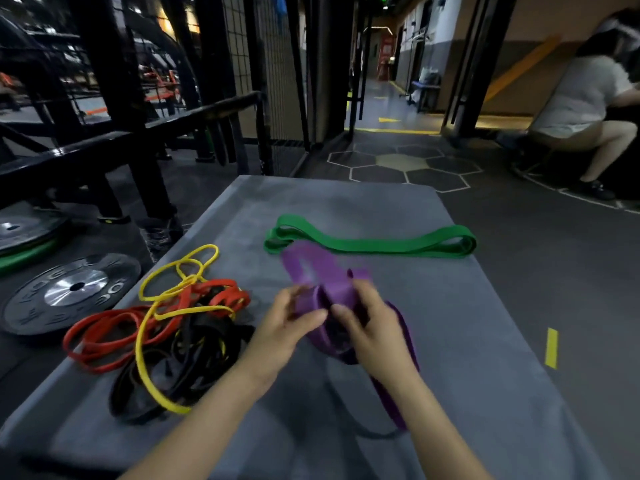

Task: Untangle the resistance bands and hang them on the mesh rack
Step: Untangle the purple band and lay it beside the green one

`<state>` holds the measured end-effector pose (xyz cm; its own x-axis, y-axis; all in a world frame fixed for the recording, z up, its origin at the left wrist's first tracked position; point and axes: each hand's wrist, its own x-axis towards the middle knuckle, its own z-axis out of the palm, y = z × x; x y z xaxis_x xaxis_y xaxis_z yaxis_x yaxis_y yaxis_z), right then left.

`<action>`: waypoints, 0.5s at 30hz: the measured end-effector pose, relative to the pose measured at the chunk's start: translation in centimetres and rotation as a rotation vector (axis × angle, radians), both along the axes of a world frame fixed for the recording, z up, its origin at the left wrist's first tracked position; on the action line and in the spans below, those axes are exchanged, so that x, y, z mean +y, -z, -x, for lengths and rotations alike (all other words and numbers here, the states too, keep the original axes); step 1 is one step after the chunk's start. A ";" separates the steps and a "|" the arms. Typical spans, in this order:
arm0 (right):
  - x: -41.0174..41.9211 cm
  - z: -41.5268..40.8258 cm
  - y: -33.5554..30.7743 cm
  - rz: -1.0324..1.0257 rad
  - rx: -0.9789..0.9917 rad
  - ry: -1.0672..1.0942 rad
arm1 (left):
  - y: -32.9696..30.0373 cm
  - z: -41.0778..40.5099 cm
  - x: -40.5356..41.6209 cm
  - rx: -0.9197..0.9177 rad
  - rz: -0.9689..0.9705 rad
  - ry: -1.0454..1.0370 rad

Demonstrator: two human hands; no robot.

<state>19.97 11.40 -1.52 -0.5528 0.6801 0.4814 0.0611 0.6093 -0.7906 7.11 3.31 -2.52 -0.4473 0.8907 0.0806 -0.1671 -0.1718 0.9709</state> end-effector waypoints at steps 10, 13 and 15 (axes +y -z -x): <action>-0.9 0.1 1.1 -0.178 -0.409 -0.125 | 1.8 0.2 -3.8 -0.164 0.125 -0.324; 0.4 -0.8 1.7 -0.081 -0.479 0.197 | 1.3 0.6 -4.0 -0.178 0.169 -0.323; 0.4 -1.2 2.1 0.037 -0.593 0.230 | 1.1 1.0 -4.0 -0.149 0.185 -0.300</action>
